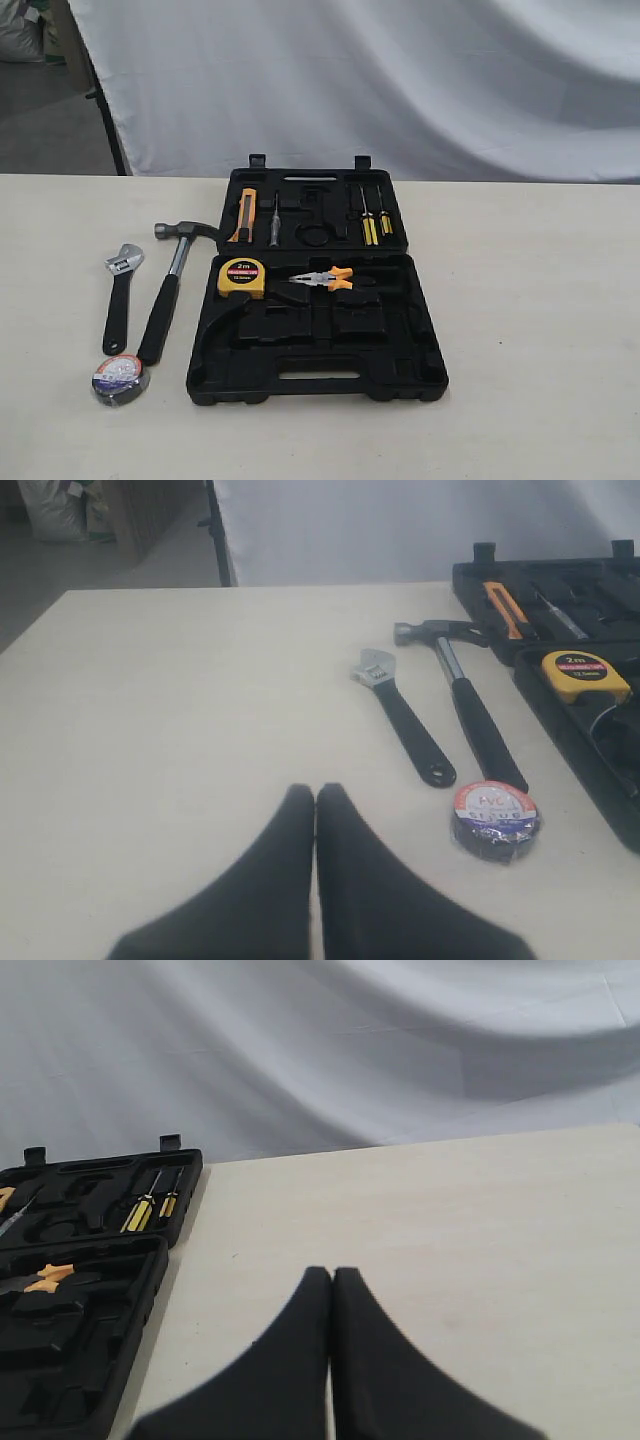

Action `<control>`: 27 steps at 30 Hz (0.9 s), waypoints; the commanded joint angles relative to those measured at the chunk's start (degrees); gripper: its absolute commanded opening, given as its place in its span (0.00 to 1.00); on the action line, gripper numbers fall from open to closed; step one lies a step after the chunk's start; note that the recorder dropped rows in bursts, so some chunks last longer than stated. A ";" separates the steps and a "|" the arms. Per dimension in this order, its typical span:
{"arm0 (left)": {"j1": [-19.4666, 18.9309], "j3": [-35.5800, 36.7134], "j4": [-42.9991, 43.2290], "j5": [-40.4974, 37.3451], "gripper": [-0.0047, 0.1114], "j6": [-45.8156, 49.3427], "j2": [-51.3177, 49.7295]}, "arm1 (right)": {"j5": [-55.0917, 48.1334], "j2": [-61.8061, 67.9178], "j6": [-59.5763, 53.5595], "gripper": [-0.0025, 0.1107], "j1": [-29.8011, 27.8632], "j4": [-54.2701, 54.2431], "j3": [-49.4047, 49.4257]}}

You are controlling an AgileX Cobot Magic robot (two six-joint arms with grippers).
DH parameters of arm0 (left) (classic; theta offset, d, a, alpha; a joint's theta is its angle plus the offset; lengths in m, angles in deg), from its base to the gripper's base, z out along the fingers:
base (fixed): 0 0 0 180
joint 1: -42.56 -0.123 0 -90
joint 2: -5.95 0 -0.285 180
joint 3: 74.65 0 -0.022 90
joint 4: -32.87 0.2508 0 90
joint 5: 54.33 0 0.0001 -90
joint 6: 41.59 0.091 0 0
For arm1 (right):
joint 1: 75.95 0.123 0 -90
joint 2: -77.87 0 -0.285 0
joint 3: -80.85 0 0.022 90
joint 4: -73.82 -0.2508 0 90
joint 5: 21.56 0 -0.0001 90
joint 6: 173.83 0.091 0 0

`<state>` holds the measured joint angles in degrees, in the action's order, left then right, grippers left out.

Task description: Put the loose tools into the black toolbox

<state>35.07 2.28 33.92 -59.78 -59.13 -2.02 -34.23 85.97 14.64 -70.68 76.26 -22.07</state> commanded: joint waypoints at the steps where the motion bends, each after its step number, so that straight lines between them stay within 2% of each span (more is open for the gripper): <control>1: -1.45 -0.15 0.25 0.41 0.05 -0.27 0.18 | 0.56 -0.31 -0.78 0.02 -0.22 0.63 0.14; 6: -1.45 -0.15 0.25 0.41 0.05 -0.27 0.18 | 5.02 -0.31 -1.02 0.02 -0.22 0.63 0.14; 12: -1.45 -0.15 0.25 0.41 0.05 -0.27 0.18 | 5.29 -0.31 -0.80 0.02 -0.22 0.63 0.14; 14: -1.45 -0.15 0.25 0.41 0.05 -0.27 0.18 | 7.73 -0.31 0.28 0.02 -0.22 -2.44 0.14; 17: -1.45 -0.15 0.25 0.41 0.05 -0.27 0.18 | 18.06 -0.31 8.32 0.02 -0.22 -12.06 0.14; 19: -1.45 -0.15 0.25 0.41 0.05 -0.27 0.18 | 20.63 -0.31 8.73 0.02 -0.22 -14.19 0.14; 27: -1.45 -0.15 0.25 0.41 0.05 -0.27 0.18 | 21.57 -0.31 11.11 0.02 -0.22 -15.83 0.14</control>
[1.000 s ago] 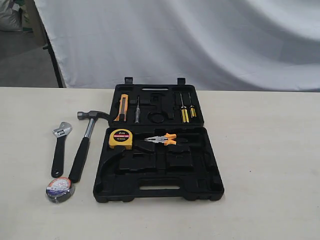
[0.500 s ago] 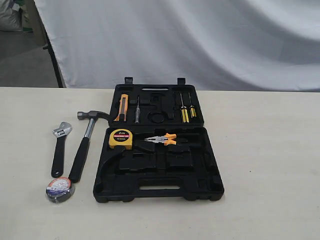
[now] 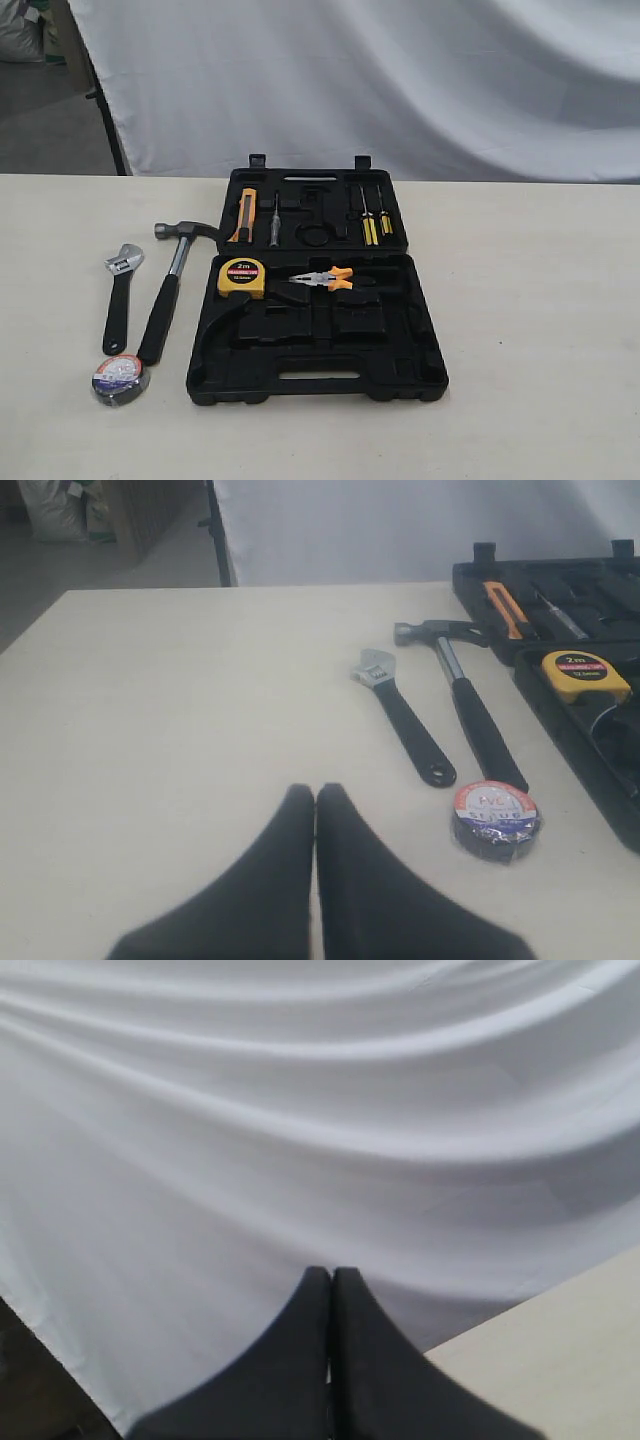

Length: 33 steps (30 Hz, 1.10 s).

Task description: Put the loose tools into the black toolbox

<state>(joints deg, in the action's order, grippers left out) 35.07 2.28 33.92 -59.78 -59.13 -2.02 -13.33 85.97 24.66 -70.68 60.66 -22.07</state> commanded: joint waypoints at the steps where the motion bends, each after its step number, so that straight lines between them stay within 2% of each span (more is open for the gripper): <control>1: -1.45 -0.15 0.25 0.41 0.05 -0.27 0.18 | 0.17 -0.31 2.46 0.02 -0.22 -0.23 0.14; 22: -1.45 -0.15 0.25 0.41 0.05 -0.27 0.18 | -3.69 -0.31 -2.04 0.02 0.97 3.24 0.14; 27: -1.45 -0.15 0.25 0.41 0.05 -0.27 0.18 | -3.67 7.44 -4.65 0.02 4.74 3.40 -0.91; 33: -1.45 -0.15 0.25 0.41 0.05 -0.27 0.18 | -0.99 23.31 -7.15 0.02 10.31 3.40 -4.30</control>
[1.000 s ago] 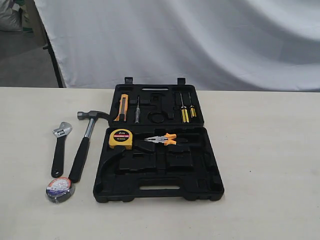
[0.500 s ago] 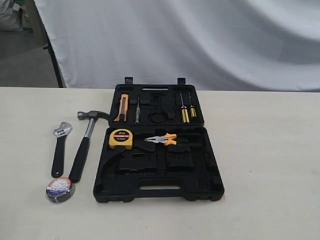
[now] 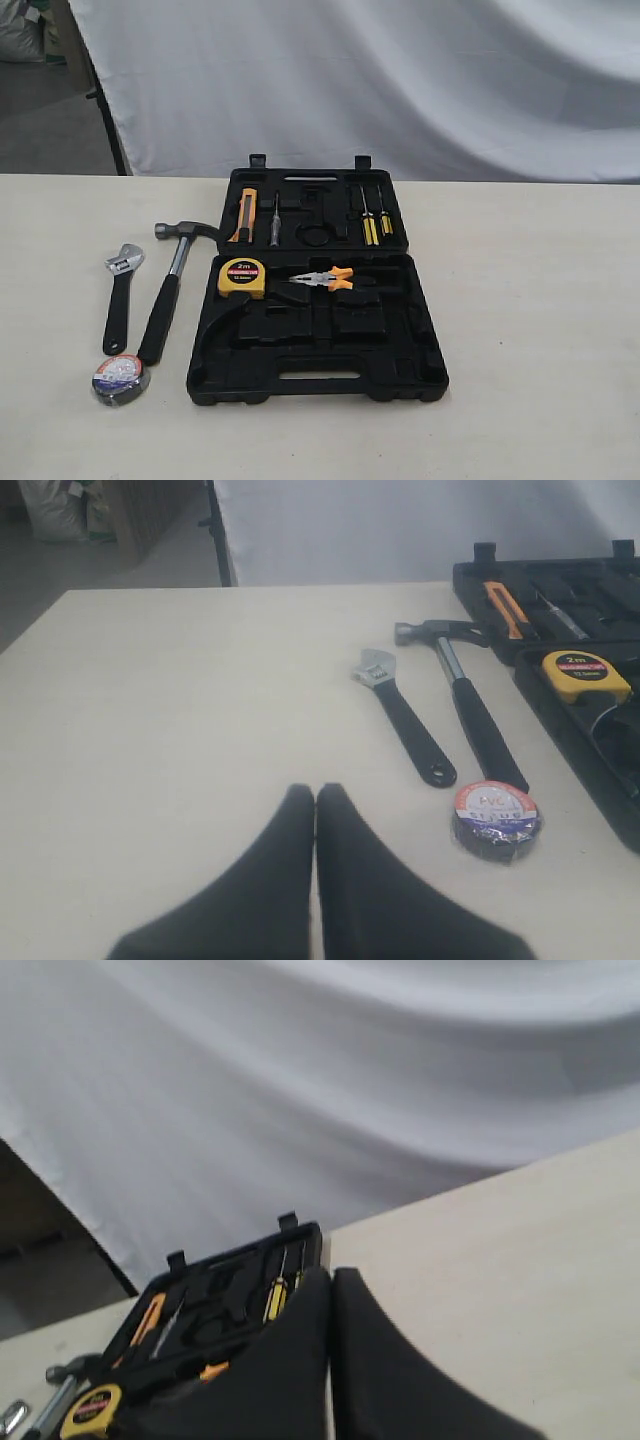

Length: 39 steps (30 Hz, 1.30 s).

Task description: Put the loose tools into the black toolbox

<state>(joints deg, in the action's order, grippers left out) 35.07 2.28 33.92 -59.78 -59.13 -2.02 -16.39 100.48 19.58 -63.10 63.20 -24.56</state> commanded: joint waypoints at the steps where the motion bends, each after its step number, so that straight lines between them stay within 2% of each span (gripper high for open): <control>1: -1.45 -0.15 0.25 0.41 0.05 -0.27 0.18 | 3.13 12.57 -2.34 0.02 3.88 0.86 -2.38; 5: -1.45 -0.15 0.25 0.41 0.05 -0.27 0.18 | 3.07 23.49 -3.13 0.02 7.71 0.86 -5.19; 13: -1.45 -0.15 0.25 0.41 0.05 -0.27 0.18 | 3.93 43.94 -4.41 0.02 19.09 0.86 -11.66; 19: -1.45 -0.15 0.25 0.41 0.05 -0.27 0.18 | 10.05 53.79 -4.40 0.02 25.10 0.86 -15.35; 36: -1.45 -0.15 0.25 0.41 0.05 -0.27 0.18 | 16.62 56.66 -7.54 0.02 25.56 0.86 -15.86; 39: -1.45 -0.15 0.25 0.41 0.05 -0.27 0.18 | 20.87 56.66 -7.54 0.02 25.56 0.86 -15.90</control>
<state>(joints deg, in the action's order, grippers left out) 35.07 2.28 33.92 -59.78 -59.13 -2.02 1.55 157.13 12.58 -37.66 63.59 -40.12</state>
